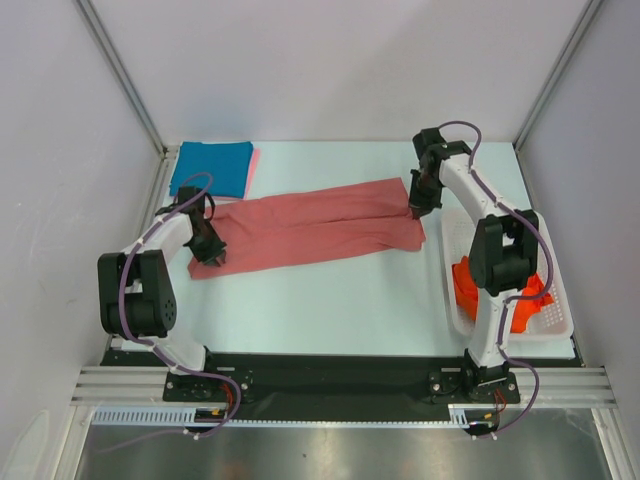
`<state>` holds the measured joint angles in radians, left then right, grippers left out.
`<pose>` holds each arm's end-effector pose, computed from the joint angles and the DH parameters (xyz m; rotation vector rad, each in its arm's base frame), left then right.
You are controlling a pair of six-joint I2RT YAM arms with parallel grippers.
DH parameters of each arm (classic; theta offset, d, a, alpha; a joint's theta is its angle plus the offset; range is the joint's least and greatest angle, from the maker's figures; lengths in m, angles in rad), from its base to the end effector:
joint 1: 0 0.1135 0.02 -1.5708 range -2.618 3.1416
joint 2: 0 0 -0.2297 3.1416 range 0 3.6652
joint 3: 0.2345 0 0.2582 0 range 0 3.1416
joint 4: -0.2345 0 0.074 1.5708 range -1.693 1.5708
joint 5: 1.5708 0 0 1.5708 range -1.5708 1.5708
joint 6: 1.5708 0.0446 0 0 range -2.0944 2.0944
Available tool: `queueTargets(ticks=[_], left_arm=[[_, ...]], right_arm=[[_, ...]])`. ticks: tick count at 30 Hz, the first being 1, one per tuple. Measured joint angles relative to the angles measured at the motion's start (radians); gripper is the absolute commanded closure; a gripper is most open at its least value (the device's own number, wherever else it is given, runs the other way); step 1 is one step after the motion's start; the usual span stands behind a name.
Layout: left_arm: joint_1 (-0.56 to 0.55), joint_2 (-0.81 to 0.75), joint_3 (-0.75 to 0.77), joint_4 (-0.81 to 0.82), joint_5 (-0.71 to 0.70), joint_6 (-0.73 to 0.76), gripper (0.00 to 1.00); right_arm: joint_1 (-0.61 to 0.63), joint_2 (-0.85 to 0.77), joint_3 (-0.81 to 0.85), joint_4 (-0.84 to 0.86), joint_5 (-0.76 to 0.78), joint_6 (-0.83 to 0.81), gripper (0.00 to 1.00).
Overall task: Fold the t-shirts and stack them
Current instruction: Fold the tshirt
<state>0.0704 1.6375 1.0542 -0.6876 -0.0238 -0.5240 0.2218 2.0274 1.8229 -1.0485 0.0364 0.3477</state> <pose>0.3121 0.0231 0.1411 -0.8375 2.7172 -0.0636 0.4066 0.0900 0.2148 0.1860 2.8193 0.0778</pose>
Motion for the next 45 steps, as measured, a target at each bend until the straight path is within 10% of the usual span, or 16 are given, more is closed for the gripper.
queueTargets(ticks=[33,40,45], left_arm=[[0.010,0.000,-0.011,0.014,0.001,0.002,0.81],[0.010,0.000,-0.011,0.017,0.001,0.001,0.81],[0.010,0.000,-0.011,0.018,0.002,0.001,0.81]], right_arm=[[-0.023,0.278,0.270,0.060,0.029,-0.058,0.97],[-0.034,0.324,0.342,0.060,0.037,-0.071,0.56],[-0.045,0.355,0.381,0.031,0.055,-0.087,0.48]])
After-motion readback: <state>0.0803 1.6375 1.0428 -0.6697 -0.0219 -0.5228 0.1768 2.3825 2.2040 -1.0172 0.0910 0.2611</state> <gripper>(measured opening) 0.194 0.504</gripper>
